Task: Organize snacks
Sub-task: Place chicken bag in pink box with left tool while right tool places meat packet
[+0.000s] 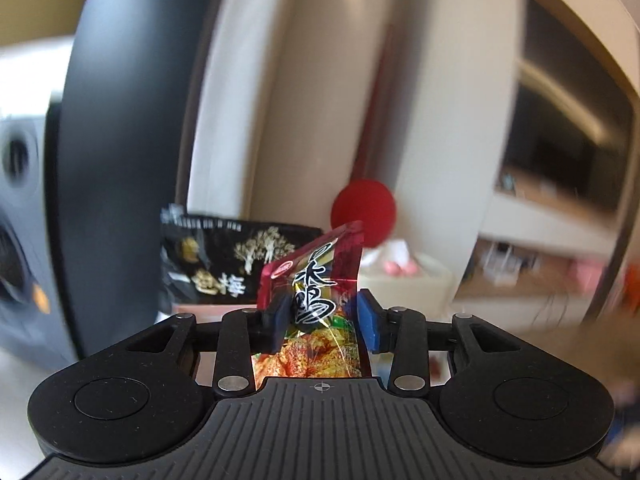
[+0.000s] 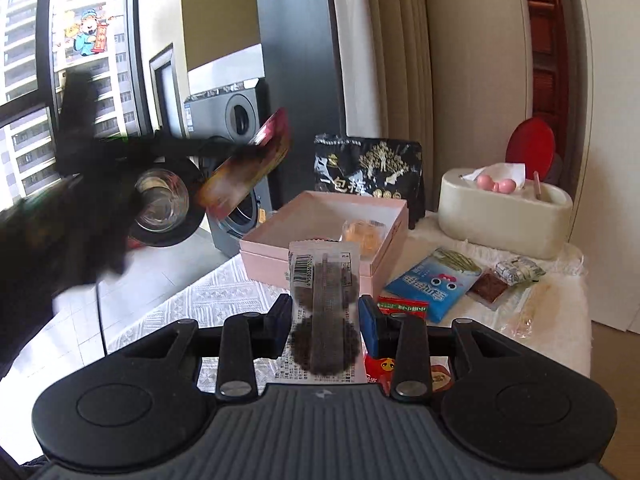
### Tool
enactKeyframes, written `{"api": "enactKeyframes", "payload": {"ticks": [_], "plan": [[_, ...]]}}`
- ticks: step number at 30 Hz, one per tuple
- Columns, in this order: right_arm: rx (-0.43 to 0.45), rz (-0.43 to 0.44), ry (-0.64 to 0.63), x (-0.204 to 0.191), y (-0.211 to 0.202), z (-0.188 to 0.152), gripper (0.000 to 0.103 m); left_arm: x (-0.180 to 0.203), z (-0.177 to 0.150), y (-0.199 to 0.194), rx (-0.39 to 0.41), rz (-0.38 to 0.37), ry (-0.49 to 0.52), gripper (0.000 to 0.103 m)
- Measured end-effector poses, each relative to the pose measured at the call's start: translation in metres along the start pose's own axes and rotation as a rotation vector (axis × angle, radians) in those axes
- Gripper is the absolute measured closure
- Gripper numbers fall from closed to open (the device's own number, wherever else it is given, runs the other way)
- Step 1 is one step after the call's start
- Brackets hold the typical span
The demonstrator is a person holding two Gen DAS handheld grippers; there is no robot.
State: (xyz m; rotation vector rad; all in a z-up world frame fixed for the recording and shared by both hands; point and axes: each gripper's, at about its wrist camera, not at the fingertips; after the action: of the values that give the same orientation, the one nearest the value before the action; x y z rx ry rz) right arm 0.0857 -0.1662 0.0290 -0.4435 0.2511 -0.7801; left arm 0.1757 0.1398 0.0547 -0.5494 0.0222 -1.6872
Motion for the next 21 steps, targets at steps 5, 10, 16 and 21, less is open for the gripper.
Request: {"api": "enactKeyframes", "payload": {"ticks": [5,10,16,21], "plan": [[-0.042,-0.045,0.023,0.014,0.021,-0.002,0.067,-0.050,-0.010,0.083,-0.137,0.088,-0.160,0.063],[-0.047,-0.077,0.033,0.028,0.050,0.016,0.067,-0.072,-0.022,0.075,-0.135,0.188,-0.190,0.063],[0.001,-0.016,0.063,0.033,0.110,0.068,0.067,-0.065,-0.049,0.004,-0.223,0.153,-0.250,0.065],[0.045,0.039,0.107,0.032,0.175,0.131,0.036,-0.029,-0.085,-0.016,-0.275,0.189,-0.140,0.065]]}}
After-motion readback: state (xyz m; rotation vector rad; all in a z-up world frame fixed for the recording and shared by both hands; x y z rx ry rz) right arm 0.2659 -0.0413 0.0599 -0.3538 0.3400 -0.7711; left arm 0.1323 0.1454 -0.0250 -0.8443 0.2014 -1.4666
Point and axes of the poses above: each gripper's, at about its wrist camera, not at the fingertips, and y roughly the way its jaws point, x to its right, z to its top, and after that the axes turned 5 degrees about -y, right-handed
